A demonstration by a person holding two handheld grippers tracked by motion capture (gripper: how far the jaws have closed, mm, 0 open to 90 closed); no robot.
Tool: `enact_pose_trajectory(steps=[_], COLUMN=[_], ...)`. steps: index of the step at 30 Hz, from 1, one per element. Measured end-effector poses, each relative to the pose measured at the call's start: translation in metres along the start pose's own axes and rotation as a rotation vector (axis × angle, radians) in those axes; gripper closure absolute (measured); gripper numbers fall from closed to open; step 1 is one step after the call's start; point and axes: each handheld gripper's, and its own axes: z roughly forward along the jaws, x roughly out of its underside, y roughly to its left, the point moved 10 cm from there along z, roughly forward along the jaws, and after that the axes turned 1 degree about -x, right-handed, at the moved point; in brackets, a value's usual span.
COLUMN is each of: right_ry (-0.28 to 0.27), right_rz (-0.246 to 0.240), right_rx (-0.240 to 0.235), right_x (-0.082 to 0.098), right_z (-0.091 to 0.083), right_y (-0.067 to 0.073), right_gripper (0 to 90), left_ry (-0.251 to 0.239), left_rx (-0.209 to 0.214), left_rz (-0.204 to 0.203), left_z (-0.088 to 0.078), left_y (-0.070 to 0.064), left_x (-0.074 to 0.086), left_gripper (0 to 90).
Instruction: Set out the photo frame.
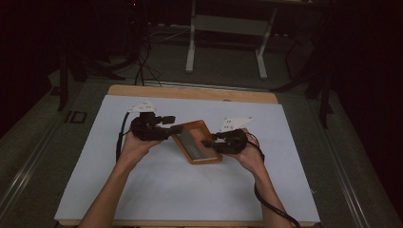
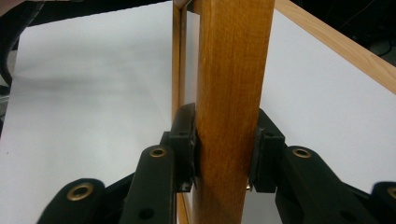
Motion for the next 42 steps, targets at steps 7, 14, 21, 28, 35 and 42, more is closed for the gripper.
enact_pose_trajectory(steps=[7, 14, 21, 28, 35, 42], right_ry=[-0.004, -0.023, -0.039, -0.039, -0.042, -0.051], right_rz=[0.001, 0.006, 0.01, 0.016, 0.02, 0.024], right_rx=[0.005, 0.021, 0.029, 0.031, 0.032, 0.036], right_x=[0.003, 0.005, 0.009, 0.013, 0.014, 0.013], right_z=[-0.002, -0.004, -0.006, -0.009, -0.01, -0.009], right_y=[0.001, 0.001, 0.003, 0.003, 0.002, 0.002], right_gripper=[67.8, 67.6, 67.7, 67.6, 67.6, 67.7], left_ry=[-0.029, 0.013, 0.063, 0.108, 0.113, 0.124], left_rx=[-0.021, 0.006, 0.053, 0.063, 0.066, 0.063], left_rz=[-0.052, -0.062, -0.056, -0.022, -0.007, 0.004], left_z=[-0.011, 0.003, 0.034, 0.05, 0.055, 0.059], left_y=[0.015, 0.015, 0.006, -0.002, -0.007, -0.01], left_x=[0.015, 0.039, 0.053, 0.064, 0.067, 0.07], left_gripper=[38.8, 35.4, 36.8, 39.5, 43.2, 47.0])
